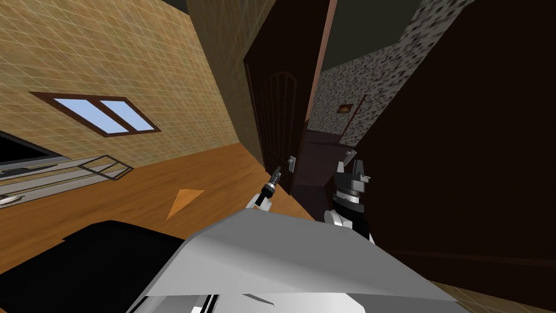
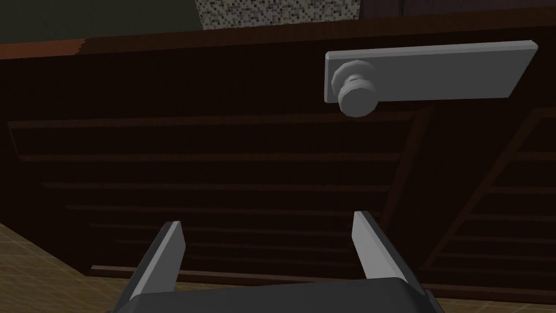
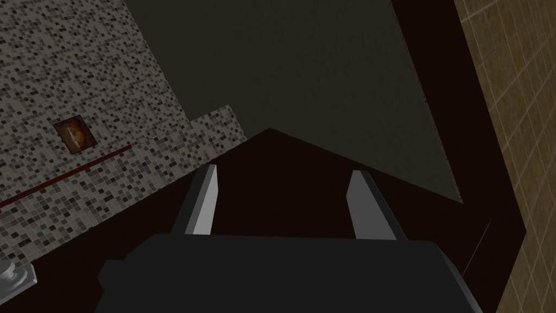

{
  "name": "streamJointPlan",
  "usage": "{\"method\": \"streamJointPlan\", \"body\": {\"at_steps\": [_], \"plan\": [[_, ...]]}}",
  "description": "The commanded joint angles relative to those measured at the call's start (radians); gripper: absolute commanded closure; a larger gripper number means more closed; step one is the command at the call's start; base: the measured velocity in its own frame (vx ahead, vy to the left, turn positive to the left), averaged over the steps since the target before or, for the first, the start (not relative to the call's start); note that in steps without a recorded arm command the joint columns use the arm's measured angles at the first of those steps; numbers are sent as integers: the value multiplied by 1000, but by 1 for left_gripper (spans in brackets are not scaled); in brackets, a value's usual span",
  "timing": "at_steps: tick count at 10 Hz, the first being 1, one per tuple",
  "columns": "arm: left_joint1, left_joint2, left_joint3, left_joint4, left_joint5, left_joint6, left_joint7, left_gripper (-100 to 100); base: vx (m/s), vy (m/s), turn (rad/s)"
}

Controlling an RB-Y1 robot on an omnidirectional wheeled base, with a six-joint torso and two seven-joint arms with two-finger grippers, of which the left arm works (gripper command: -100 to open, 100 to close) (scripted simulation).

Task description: Push the door open

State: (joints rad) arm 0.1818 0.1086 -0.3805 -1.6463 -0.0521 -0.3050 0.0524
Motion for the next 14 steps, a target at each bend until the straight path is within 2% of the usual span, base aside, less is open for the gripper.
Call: {"method": "streamJointPlan", "body": {"at_steps": [1, 12, 14], "plan": [[-25, 9, -25, 43, 5, 4, 15, -100, 94, 120, -175], [-138, 23, -148, 246, 20, 24, 70, -100, 101, 119, -125], [-141, 14, -136, 252, 20, 20, 65, -100, 76, 27, -26]]}}
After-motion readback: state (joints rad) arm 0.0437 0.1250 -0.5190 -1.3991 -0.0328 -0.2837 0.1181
